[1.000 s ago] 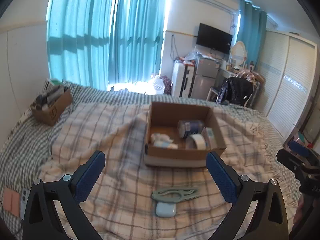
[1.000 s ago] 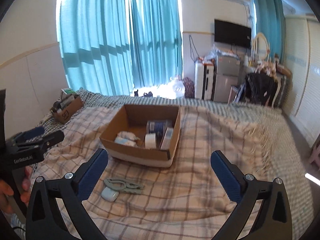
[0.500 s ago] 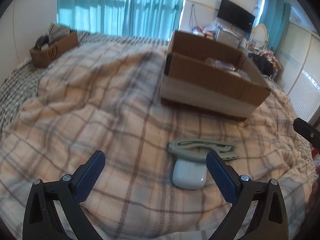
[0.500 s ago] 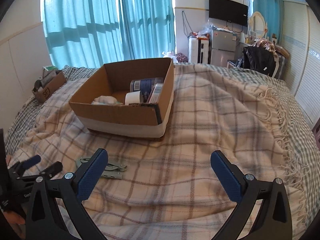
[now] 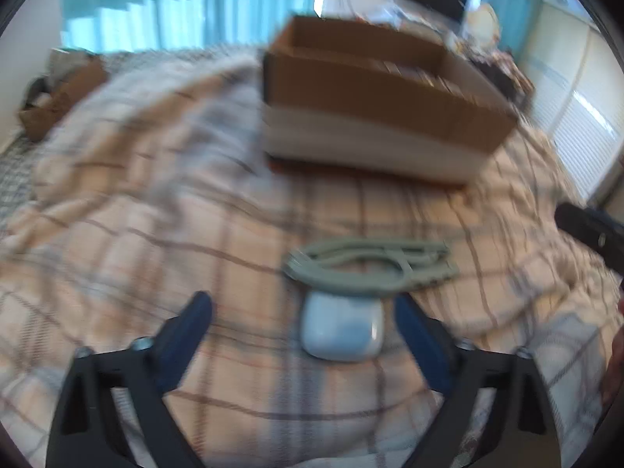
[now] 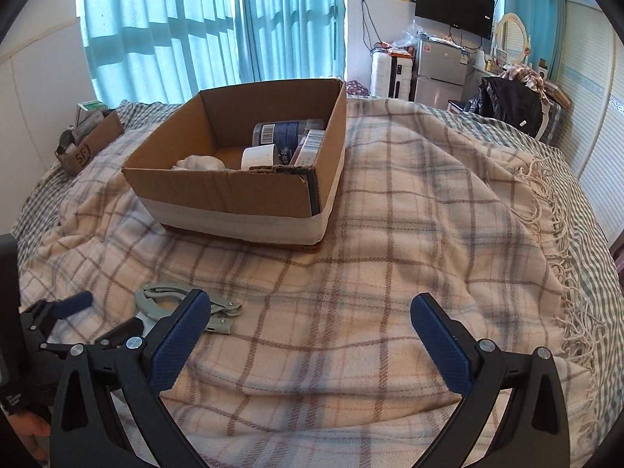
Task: Organize objects
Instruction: 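Move both grippers back to the earbud case and hanger clip, then grasp the white earbud case with the left gripper while the right grasps the green hanger clip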
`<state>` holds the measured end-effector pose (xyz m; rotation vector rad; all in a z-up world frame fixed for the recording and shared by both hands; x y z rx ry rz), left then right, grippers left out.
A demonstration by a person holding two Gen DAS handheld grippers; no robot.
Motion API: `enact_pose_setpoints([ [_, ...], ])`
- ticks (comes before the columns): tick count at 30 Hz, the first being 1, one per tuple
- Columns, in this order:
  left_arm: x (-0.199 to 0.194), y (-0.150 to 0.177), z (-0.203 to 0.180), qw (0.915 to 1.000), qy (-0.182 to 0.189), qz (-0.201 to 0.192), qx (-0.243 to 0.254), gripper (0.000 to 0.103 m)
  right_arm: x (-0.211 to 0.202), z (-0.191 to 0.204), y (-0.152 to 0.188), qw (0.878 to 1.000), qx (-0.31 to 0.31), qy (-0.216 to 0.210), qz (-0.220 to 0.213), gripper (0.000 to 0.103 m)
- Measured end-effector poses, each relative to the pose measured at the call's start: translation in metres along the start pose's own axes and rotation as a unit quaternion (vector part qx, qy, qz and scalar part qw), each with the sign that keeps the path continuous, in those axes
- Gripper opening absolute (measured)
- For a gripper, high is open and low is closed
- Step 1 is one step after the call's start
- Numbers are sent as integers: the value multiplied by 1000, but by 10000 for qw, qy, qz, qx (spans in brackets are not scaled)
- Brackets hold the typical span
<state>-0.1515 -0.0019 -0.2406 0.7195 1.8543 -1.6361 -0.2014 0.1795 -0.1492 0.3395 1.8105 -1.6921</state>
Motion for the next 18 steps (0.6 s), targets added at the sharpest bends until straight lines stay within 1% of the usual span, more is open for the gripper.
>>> enact_pose_setpoints([
  [1, 6, 6, -3, 9998, 54, 170, 29, 77, 0, 0, 1, 10000, 3, 13, 17, 103],
  [3, 10, 11, -7, 9995, 151, 274, 96, 77, 1, -1, 2, 10000, 11, 24, 45, 103],
  [5, 14, 15, -19, 9984, 322, 384, 274, 77, 1, -1, 2, 10000, 14, 42, 61, 103],
  [6, 16, 17, -24, 9977, 377, 432, 368, 75, 2, -1, 2, 10000, 11, 44, 73, 103],
  [7, 21, 20, -31, 9965, 410, 501, 526, 72, 2, -1, 3, 9999, 13, 45, 91, 103],
  [9, 27, 23, -34, 9954, 356, 578, 672, 71, 4, -2, 4, 9999, 23, 52, 131, 103],
  [10, 28, 22, -34, 9956, 364, 574, 653, 68, 4, -2, 4, 9999, 33, 54, 142, 103],
  [11, 27, 20, -33, 9961, 414, 536, 566, 56, 5, -3, 5, 9999, 48, 56, 155, 103],
  [12, 24, 20, -31, 9964, 472, 516, 480, 51, 5, -4, 5, 9998, 64, 60, 170, 103],
  [13, 20, 19, -29, 9964, 584, 518, 325, 51, 5, -4, 6, 9998, 75, 61, 188, 103],
  [14, 17, 18, -25, 9967, 595, 496, 239, 51, 6, -4, 7, 9997, 78, 69, 224, 103],
  [16, 8, 17, -17, 9977, 506, 433, 94, 51, 6, -3, 8, 9996, 49, 101, 263, 103],
  [18, -7, 13, -11, 9979, 551, 311, -105, 51, 1, -1, 7, 9997, -5, 123, 190, 103],
])
Point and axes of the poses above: each gripper's, at about its wrist camera, not at the fingertips, and x roughly the way its jaws point, z to its left, y to its underside, the point moved 10 cm from there along x, roughly the way its jaws point, and after that the axes turned 11 degrees about -z, right-handed, at the moved point
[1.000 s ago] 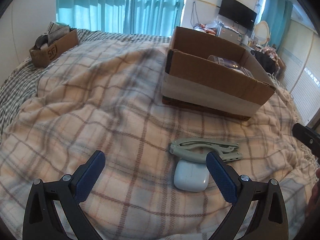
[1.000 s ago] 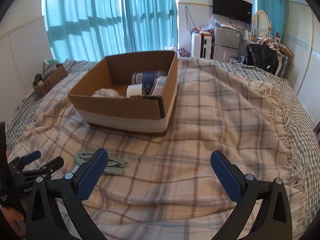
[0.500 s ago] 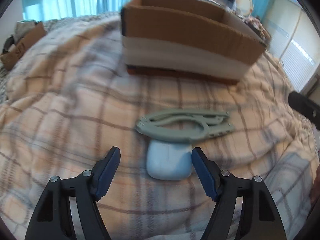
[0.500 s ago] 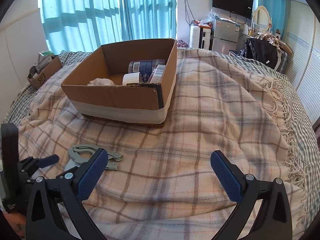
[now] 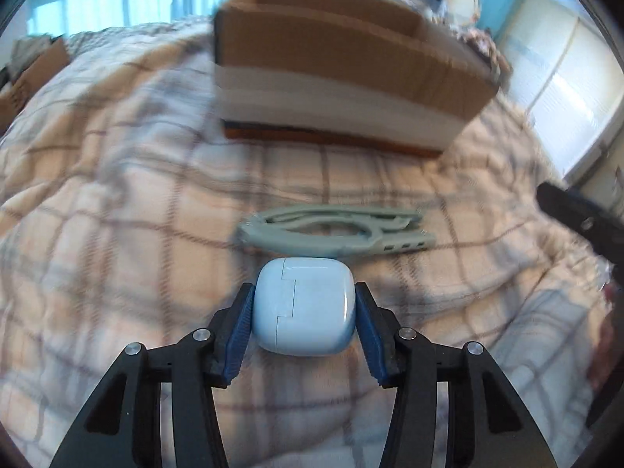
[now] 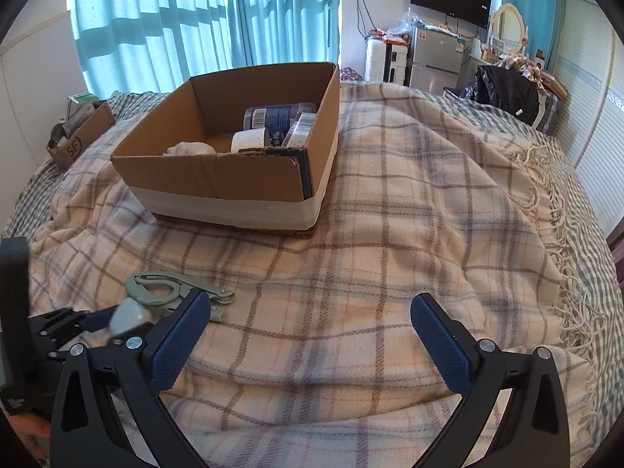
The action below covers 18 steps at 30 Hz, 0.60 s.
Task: Organize objects
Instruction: 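Grasp the white earbud case with the left gripper while the right grasps the green hanger clip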
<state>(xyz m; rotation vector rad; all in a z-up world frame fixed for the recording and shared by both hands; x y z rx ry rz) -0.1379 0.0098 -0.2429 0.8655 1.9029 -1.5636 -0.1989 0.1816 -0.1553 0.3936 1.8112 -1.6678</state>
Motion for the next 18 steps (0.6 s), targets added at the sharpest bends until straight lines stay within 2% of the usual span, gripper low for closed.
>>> enact_pose_setpoints([
  [4, -34, -7, 15, 9995, -74, -137, -257, 51, -9, 7, -6, 9997, -132, -119, -196, 103],
  [9, -63, -27, 48, 9977, -159, -493, -440, 51, -6, 25, -10, 9984, -493, -244, -146, 103],
  [13, -66, -48, 81, 9957, -459, -629, -506, 51, -6, 48, -17, 9958, -801, -421, -155, 103],
  [15, -63, -56, 103, 9941, -662, -661, -542, 51, -4, 66, -20, 9934, -946, -639, -126, 103],
  [18, -54, -55, 122, 9919, -967, -670, -473, 51, 4, 91, -17, 9876, -1294, -884, -12, 103],
])
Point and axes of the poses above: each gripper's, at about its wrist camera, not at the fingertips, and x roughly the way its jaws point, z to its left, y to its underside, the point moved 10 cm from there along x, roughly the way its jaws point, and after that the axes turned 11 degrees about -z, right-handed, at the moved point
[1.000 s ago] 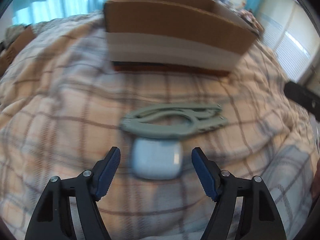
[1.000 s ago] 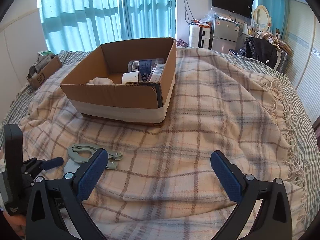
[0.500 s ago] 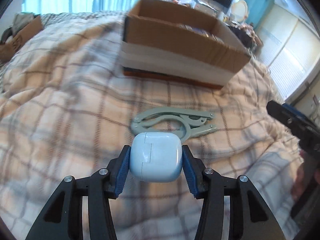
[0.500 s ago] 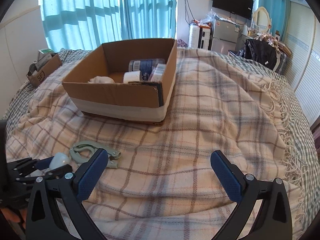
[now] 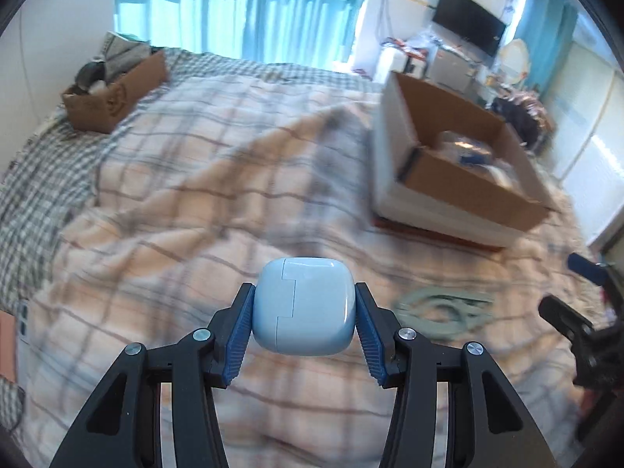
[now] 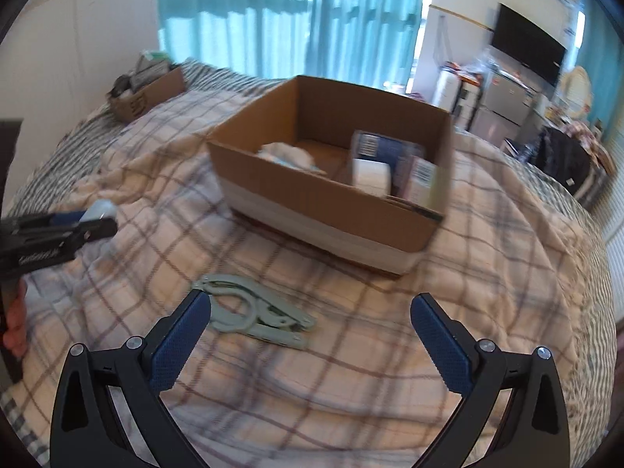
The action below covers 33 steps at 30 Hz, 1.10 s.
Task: Organize objects
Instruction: 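Grasp the white earbud case with the left gripper while the right grasps the green hanger clip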
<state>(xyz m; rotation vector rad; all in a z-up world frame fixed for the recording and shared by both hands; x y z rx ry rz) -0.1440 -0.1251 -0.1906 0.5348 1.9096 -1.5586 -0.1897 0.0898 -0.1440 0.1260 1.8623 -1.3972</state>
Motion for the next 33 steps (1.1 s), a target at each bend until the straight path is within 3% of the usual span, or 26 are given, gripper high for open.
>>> enact_pose_setpoints([
  [5, 31, 29, 6, 9987, -68, 498, 1, 51, 37, 36, 21, 9963, -693, -231, 460, 101],
  [8, 43, 36, 5, 9981, -18, 612, -20, 51, 55, 48, 37, 9928, -906, -364, 700, 92],
  [10, 49, 37, 5, 9979, 35, 645, -67, 51, 67, 57, 47, 9888, -1138, -405, 882, 90],
  [12, 52, 38, 5, 9978, 108, 636, -134, 51, 78, 62, 54, 9858, -1306, -383, 983, 81],
  [21, 54, 42, 9, 9965, 300, 672, -408, 51, 112, 70, 62, 9801, -1425, -477, 1295, 80],
  [23, 54, 42, 9, 9965, 313, 654, -419, 51, 109, 68, 60, 9822, -1308, -514, 1247, 71],
  [25, 53, 40, 9, 9965, 337, 630, -441, 51, 100, 62, 55, 9857, -1163, -430, 1143, 18],
  [27, 52, 40, 8, 9961, 377, 655, -454, 51, 87, 58, 49, 9892, -933, -464, 1033, 11],
  [33, 38, 37, 6, 9961, 419, 589, -516, 51, 43, 35, 21, 9977, -324, -265, 529, 10],
])
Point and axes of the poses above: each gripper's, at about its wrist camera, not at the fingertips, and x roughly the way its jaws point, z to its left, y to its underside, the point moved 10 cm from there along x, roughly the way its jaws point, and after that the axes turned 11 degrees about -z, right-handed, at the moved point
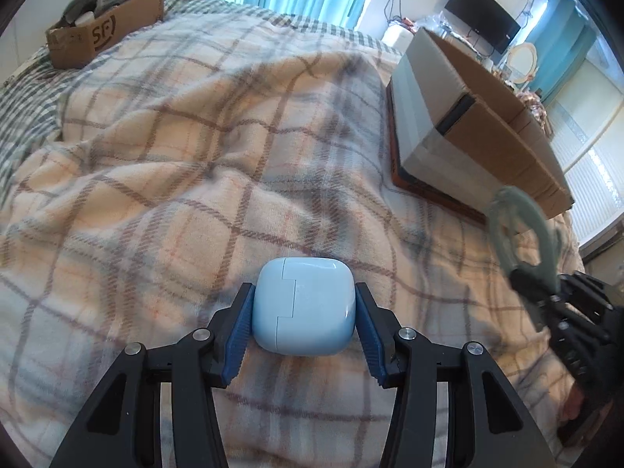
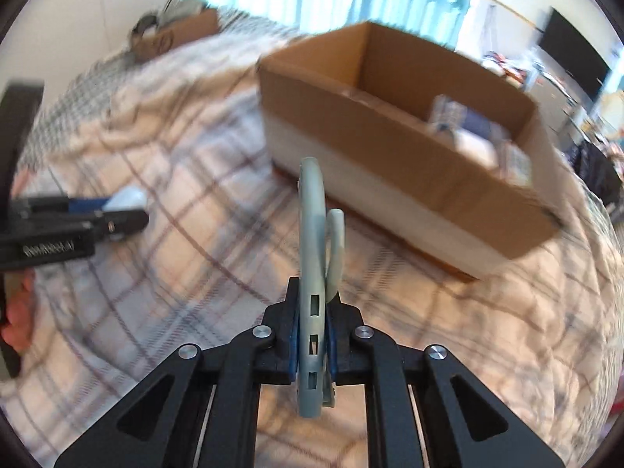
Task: Organize objects
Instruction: 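Grasp the white earbud case with the left gripper while the right grasps the green hanger clip, then carry the earbud case and hanger clip into the cardboard box and release both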
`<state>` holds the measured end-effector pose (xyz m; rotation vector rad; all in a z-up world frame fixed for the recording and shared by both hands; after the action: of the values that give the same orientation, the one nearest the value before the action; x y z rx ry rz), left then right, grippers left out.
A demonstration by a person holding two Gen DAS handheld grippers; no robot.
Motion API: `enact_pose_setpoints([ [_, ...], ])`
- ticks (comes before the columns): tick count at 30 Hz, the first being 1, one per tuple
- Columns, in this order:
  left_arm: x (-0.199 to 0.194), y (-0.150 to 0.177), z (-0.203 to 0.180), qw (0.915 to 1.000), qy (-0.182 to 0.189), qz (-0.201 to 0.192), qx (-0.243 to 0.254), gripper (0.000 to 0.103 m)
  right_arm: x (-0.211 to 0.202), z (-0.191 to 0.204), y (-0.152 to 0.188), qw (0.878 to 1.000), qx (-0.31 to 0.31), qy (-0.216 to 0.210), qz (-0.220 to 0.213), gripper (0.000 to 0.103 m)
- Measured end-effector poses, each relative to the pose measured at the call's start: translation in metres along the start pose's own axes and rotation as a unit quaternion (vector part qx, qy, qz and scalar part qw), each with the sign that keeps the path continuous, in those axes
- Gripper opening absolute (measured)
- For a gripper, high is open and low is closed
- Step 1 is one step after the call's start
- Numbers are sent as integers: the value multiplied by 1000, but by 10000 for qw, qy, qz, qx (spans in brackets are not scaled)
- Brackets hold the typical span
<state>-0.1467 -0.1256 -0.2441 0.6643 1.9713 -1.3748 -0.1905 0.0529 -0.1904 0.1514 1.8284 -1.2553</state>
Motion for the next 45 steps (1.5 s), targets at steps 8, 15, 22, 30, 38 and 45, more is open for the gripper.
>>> enact_pose_setpoints([
  [8, -52, -11, -25, 9993, -67, -276, 237, 51, -70, -10, -30, 9956, 489, -81, -801, 10],
  [15, -91, -61, -77, 9945, 80, -808, 669, 51, -142, -29, -80, 9883, 393, 82, -1472, 10],
  [22, -113, -138, -156, 9777, 467, -1522, 1373, 51, -180, -64, -148, 9757, 704, 172, -2066, 10],
  [30, -46, -188, -182, 9794, 516, -1396, 1365, 51, -112, -98, -176, 9693, 1574, -48, -1886, 10],
  [38, 55, -181, -175, 9790, 559, -1016, 1678, 51, -4, -111, -151, 9725, 1939, -278, -1262, 10],
  [45, 94, -180, -180, 9637, 630, -1121, 2338, 51, 56, -115, -129, 9767, 1970, -277, -807, 10],
])
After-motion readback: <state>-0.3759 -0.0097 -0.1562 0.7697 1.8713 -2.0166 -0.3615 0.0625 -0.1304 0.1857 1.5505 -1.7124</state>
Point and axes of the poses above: each gripper's, at about its wrist camera, not at the fingertips, and x roughly the way its jaws point, z to its left, y to its underside, the point moved 10 cm from there along x, roughly the way its jaws point, and after that the axes turned 11 degrees about -z, right-handed, at the moved point
